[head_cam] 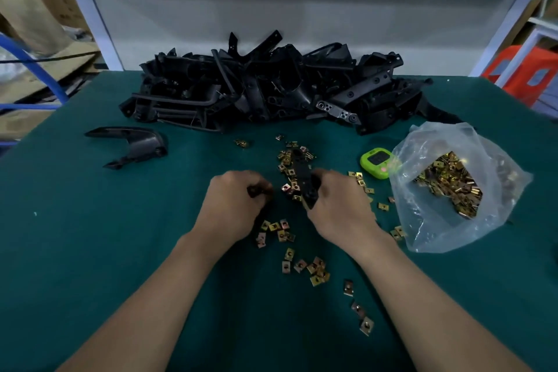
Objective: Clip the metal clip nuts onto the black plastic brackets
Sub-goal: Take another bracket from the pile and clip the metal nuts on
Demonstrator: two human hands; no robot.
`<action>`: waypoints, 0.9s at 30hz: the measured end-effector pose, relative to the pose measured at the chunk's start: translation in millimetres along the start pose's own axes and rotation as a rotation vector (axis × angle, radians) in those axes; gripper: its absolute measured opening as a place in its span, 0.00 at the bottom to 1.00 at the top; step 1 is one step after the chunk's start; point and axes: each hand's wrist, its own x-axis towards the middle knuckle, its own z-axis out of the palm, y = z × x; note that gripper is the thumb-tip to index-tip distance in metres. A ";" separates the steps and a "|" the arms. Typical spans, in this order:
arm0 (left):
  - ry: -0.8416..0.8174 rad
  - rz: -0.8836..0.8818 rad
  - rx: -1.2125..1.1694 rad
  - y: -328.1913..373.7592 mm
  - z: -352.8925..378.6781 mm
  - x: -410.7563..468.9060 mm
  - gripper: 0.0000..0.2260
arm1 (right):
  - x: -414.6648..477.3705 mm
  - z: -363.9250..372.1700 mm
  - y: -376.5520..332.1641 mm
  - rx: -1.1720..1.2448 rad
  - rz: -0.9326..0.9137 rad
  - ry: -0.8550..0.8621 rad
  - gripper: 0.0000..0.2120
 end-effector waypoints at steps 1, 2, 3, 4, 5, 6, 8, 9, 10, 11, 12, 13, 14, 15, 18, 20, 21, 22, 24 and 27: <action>-0.002 0.017 0.012 2.9 3.1 -0.6 0.08 | -0.3 -0.1 1.1 -0.014 -0.001 0.002 0.07; -0.007 0.038 0.043 5.9 5.3 -1.7 0.08 | -1.7 -0.5 1.5 -0.038 0.002 0.008 0.07; -0.003 0.069 0.081 8.4 6.7 -3.0 0.08 | -3.4 -0.6 2.3 -0.052 0.006 0.021 0.07; 0.022 0.113 0.121 10.7 7.6 -3.7 0.09 | -5.8 -1.5 2.9 -0.043 0.015 0.039 0.07; 0.067 0.171 0.157 13.2 8.6 -4.5 0.10 | -8.2 -3.7 3.9 -0.003 0.022 0.066 0.08; 0.118 0.234 0.188 16.2 9.7 -5.3 0.12 | -10.1 -6.5 4.8 0.058 0.025 0.099 0.11; 0.151 0.328 0.255 20.7 12.3 -5.7 0.15 | -12.4 -12.0 6.1 0.149 -0.011 0.138 0.15; 0.128 0.359 0.299 22.4 13.9 -5.4 0.15 | -13.4 -14.3 5.5 0.176 -0.035 0.132 0.16; 0.087 0.376 0.339 24.6 16.5 -5.8 0.14 | -14.7 -15.5 4.8 0.195 -0.051 0.121 0.17; 0.045 0.385 0.358 26.4 19.9 -6.6 0.12 | -15.8 -16.0 3.9 0.196 -0.051 0.114 0.15; 0.016 0.387 0.359 27.4 23.1 -7.1 0.11 | -15.7 -16.1 3.3 0.183 -0.042 0.110 0.13; 0.003 0.378 0.348 28.0 25.2 -6.9 0.10 | -14.6 -16.4 2.6 0.149 -0.029 0.105 0.10; -0.003 0.358 0.329 28.3 26.3 -5.5 0.09 | -13.0 -16.2 2.4 0.093 -0.015 0.099 0.08; -0.012 0.336 0.313 27.6 26.8 -3.7 0.09 | -10.9 -16.2 2.7 0.015 -0.007 0.094 0.05; -0.059 0.313 0.308 25.2 29.2 -1.6 0.10 | -8.7 -17.4 5.9 -0.096 -0.027 0.079 0.03; -0.018 0.338 0.324 28.1 30.0 -6.9 0.09 | -10.3 -18.9 8.3 -0.074 -0.034 0.105 0.02; 0.030 0.342 0.308 30.7 29.2 -10.5 0.07 | -11.1 -19.9 8.7 -0.077 -0.039 0.127 0.02; 0.079 0.332 0.271 32.7 26.9 -13.8 0.06 | -11.3 -20.5 9.4 -0.081 -0.046 0.144 0.02; 0.107 0.261 0.133 33.9 21.9 -18.0 0.05 | -10.8 -22.8 9.5 -0.101 -0.055 0.152 0.05; 0.059 0.069 -0.151 30.5 15.1 -19.7 0.09 | -10.4 -26.6 7.4 -0.154 -0.039 0.120 0.13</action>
